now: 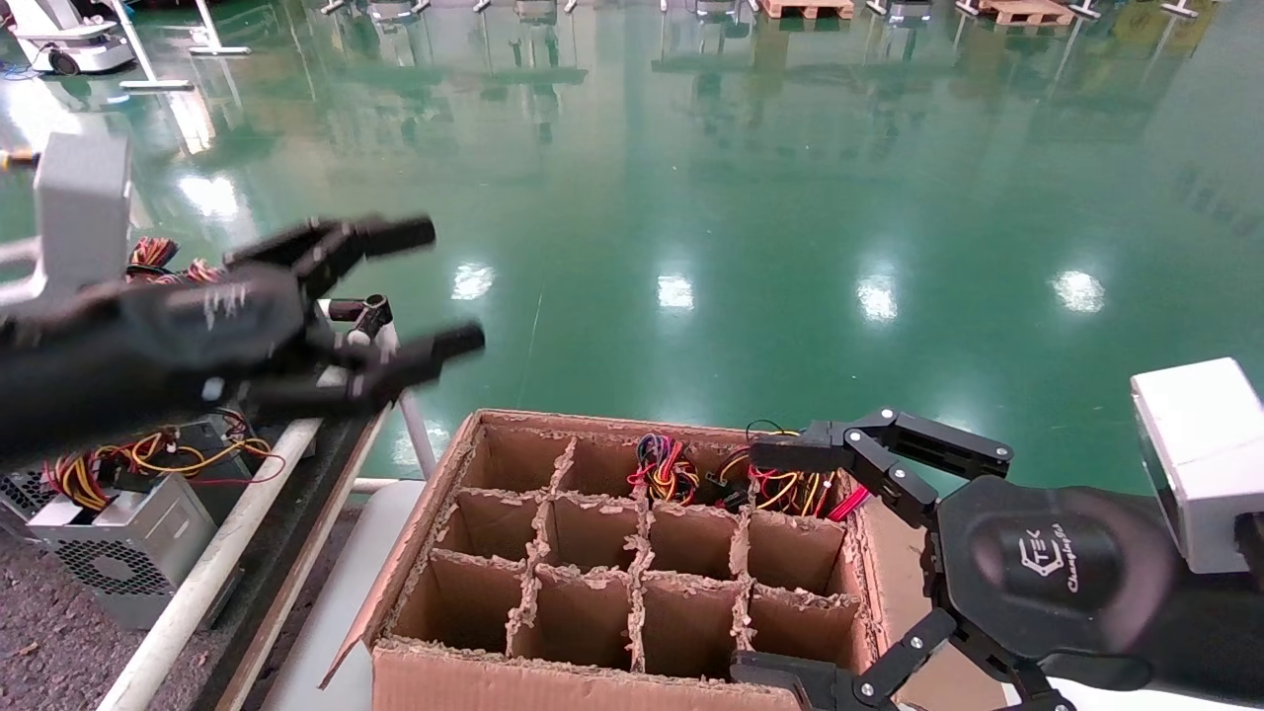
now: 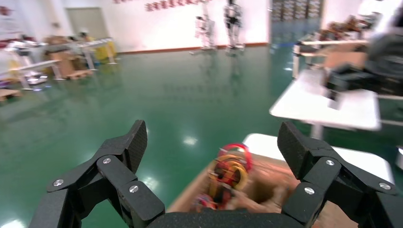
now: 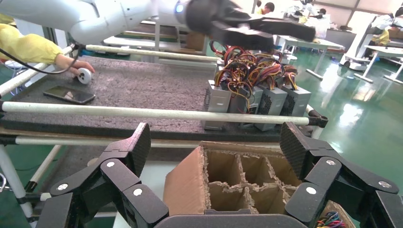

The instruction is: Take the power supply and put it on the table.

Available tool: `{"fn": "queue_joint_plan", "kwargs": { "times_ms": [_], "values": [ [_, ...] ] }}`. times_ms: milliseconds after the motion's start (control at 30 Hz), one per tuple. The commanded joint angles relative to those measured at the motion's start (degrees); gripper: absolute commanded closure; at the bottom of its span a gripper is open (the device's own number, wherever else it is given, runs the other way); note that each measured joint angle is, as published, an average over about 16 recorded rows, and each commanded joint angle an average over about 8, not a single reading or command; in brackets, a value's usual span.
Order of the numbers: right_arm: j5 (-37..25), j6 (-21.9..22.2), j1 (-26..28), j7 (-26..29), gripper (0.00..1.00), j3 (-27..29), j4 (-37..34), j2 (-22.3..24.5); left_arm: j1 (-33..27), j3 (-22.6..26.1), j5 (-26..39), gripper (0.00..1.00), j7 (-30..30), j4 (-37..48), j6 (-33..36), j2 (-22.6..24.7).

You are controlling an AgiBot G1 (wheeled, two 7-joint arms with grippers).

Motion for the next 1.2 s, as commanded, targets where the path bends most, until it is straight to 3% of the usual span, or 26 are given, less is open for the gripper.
{"fn": "queue_joint_plan", "kwargs": {
  "times_ms": [33,500,1200],
  "values": [
    [0.0,0.0,0.0,0.0,0.00,0.0,0.0,0.0,1.6,-0.5,-0.7,0.00,-0.3,-2.2,1.5,-1.1],
    [0.0,0.0,0.0,0.0,0.00,0.0,0.0,0.0,11.0,-3.1,-4.4,0.00,-2.1,-14.8,10.2,-7.7],
    [0.0,0.0,0.0,0.0,0.00,0.0,0.0,0.0,10.2,-2.9,-4.2,0.00,-2.0,-13.8,9.5,-7.2]
  ]
}}
